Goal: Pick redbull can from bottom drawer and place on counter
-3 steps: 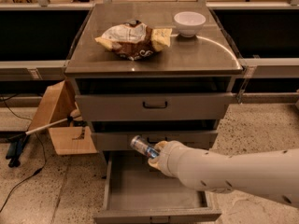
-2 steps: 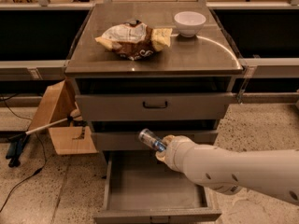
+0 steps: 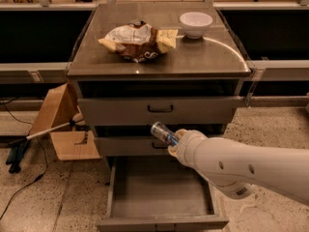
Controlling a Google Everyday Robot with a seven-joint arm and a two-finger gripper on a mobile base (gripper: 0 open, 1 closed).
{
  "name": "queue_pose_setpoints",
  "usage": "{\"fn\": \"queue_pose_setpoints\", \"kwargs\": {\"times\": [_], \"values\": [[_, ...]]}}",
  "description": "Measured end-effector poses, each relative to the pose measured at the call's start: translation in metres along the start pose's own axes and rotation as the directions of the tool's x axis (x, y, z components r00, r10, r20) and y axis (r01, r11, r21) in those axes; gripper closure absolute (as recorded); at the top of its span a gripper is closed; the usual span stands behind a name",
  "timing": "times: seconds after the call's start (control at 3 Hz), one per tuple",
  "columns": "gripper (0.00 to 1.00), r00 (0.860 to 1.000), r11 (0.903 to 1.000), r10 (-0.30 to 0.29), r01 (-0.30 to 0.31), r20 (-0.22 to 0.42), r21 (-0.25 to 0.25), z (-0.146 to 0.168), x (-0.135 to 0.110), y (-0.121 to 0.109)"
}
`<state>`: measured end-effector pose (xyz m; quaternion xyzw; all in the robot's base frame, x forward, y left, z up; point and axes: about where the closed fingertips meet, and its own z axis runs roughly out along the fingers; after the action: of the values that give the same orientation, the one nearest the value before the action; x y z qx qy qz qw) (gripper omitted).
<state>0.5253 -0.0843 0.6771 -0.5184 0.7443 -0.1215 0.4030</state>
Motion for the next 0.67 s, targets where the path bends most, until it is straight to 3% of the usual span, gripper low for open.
{"fn": "queue_pose_setpoints", "kwargs": {"times": [0.33, 0.67], "values": [[1.0, 1.0, 1.0, -0.002, 0.002, 0.01, 0.001, -0.003, -0.002, -0.002], [1.0, 0.998, 0.9999, -0.014, 0.013, 0.062, 0.004, -0.02, -0.016, -0.014]]}}
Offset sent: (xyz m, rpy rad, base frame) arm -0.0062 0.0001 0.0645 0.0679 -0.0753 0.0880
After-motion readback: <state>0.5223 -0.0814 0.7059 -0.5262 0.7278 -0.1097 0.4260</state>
